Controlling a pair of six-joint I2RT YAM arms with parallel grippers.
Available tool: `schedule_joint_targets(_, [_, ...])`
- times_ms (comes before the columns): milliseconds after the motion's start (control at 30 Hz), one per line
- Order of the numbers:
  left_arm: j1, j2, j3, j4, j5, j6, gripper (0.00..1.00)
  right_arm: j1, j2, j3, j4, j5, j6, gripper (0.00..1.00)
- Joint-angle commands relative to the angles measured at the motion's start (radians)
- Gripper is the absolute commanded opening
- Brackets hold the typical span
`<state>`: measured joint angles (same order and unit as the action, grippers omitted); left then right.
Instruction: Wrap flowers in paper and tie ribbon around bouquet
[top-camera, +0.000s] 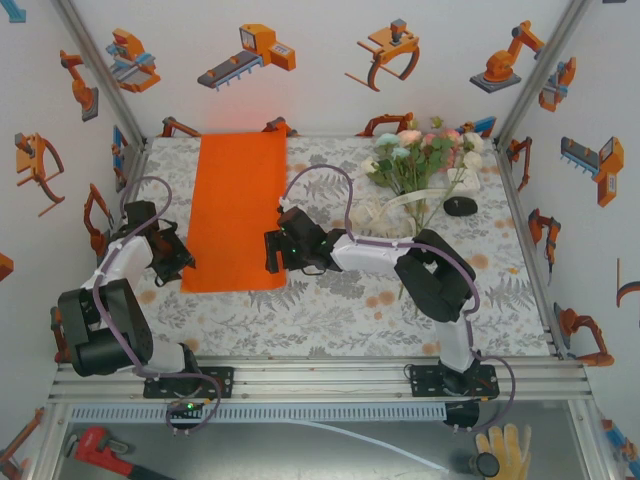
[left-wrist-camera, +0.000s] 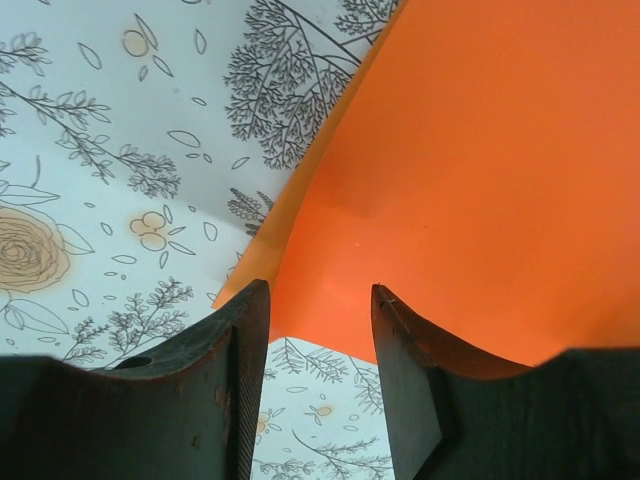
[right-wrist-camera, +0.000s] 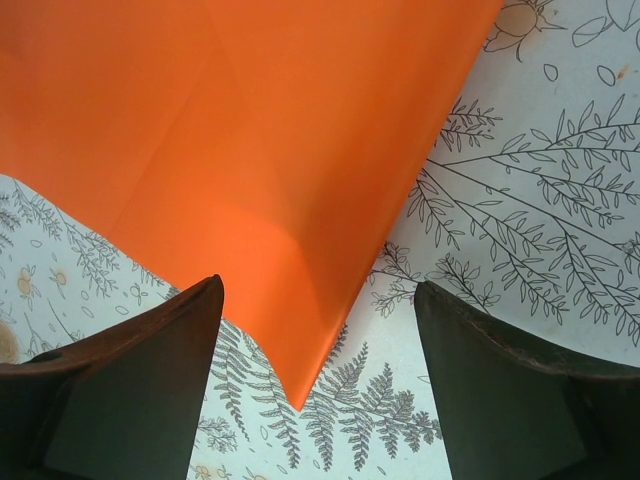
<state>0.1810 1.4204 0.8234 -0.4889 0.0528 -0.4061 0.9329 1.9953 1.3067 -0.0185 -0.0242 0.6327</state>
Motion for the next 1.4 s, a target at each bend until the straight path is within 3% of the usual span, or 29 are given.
schedule_joint_targets(0, [-0.005, 0.002, 0.025, -0.030, 0.074, -0.013, 0.45, 0.000, 0.016, 0.031, -0.012, 0.026, 0.008, 0.70])
schedule_joint_targets(200, [-0.005, 0.050, 0.029, -0.046, 0.115, -0.038, 0.45, -0.002, 0.011, 0.029, -0.014, 0.029, 0.009, 0.70])
schedule_joint_targets(333, [-0.012, 0.073, 0.028, -0.055, 0.082, -0.042, 0.43, 0.000, 0.005, 0.029, -0.013, 0.025, 0.012, 0.70])
schedule_joint_targets(400, [-0.015, 0.067, 0.026, -0.055, 0.074, -0.042, 0.37, -0.002, 0.001, 0.027, -0.016, 0.027, 0.011, 0.70])
schedule_joint_targets(533, [-0.018, 0.044, 0.042, -0.064, 0.076, -0.042, 0.09, -0.002, -0.004, 0.026, -0.015, 0.031, 0.010, 0.71])
schedule_joint_targets(600, [-0.026, 0.019, 0.066, -0.089, 0.063, -0.029, 0.00, -0.002, -0.010, 0.030, -0.018, 0.024, 0.010, 0.74])
schedule_joint_targets(800, [-0.092, -0.153, 0.187, -0.170, -0.029, 0.044, 0.00, -0.053, -0.109, 0.044, -0.122, -0.033, 0.012, 0.85])
schedule_joint_targets(967, [-0.260, -0.191, 0.343, -0.212, -0.081, 0.101, 0.00, -0.074, -0.336, -0.094, -0.068, -0.059, -0.136, 0.85])
schedule_joint_targets(1133, [-0.519, -0.133, 0.496, -0.214, -0.135, 0.041, 0.00, -0.035, -0.518, -0.334, 0.279, -0.105, -0.202, 0.85])
schedule_joint_targets(1267, [-0.674, -0.056, 0.562, -0.207, -0.217, -0.006, 0.00, 0.074, -0.548, -0.394, 0.442, -0.011, -0.286, 0.89])
schedule_joint_targets(1367, [-0.723, -0.024, 0.571, -0.183, -0.237, -0.025, 0.00, 0.111, -0.499, -0.396, 0.546, 0.038, -0.277, 0.89])
